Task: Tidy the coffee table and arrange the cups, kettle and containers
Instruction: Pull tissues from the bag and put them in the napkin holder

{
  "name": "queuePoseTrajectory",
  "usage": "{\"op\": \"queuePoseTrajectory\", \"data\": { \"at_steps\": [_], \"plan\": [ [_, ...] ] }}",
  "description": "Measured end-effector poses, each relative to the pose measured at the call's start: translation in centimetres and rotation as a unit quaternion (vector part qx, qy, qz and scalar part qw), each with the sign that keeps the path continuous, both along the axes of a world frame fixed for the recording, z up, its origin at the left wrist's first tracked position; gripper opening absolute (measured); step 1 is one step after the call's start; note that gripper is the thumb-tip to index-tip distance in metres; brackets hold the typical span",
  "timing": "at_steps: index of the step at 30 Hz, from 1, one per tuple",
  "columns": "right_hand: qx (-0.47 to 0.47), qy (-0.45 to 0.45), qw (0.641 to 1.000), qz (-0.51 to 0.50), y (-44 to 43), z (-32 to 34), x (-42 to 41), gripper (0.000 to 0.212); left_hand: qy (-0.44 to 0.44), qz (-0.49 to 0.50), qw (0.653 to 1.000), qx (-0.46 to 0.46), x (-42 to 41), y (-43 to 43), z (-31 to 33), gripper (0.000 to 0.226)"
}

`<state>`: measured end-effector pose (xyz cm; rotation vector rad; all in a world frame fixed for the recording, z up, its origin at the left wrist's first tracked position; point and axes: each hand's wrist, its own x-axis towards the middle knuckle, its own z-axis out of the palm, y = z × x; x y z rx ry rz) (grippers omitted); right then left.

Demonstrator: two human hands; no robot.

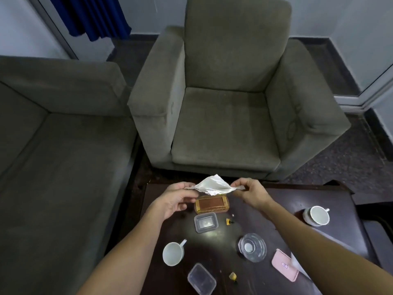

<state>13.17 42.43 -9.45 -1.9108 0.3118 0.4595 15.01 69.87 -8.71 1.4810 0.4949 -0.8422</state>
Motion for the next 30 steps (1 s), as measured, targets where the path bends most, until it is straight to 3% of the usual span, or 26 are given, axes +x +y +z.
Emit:
{"op": "queuePoseTrajectory", "data": {
  "at_steps": [4, 8, 12, 16, 22, 30],
  "plan": [
    [-0.131, -0.045, 0.99, 0.037, 0.0, -4.3, -0.1, 0.013, -0.056, -0.068, 0.992, 0.092, -0.7, -0.3, -5.0, 0.026],
    [-0.195, -0.085, 0.973, 0.086, 0.1, -7.8, -0.1, 0.01, -0.136, -0.084, 0.973, 0.164, -1.2, -0.8, -9.1, 0.014],
    [-0.286, -0.1, 0.945, 0.127, -0.3, -10.2, -0.1, 0.015, -0.229, -0.158, 0.912, 0.301, -1.3, -1.1, -11.8, 0.01],
    [-0.345, -0.124, 0.913, 0.18, -0.3, -11.7, -0.3, 0.019, -0.306, -0.211, 0.847, 0.38, -1.6, -1.6, -13.4, 0.012],
    [-0.395, -0.149, 0.875, 0.239, 0.3, -12.9, -0.6, 0.025, -0.354, -0.254, 0.799, 0.415, -2.0, -1.4, -15.6, 0.015],
    [-0.385, -0.153, 0.877, 0.245, 0.3, -13.4, -0.3, 0.026, -0.414, -0.258, 0.759, 0.431, -2.4, -1.1, -16.3, 0.017]
  ]
}}
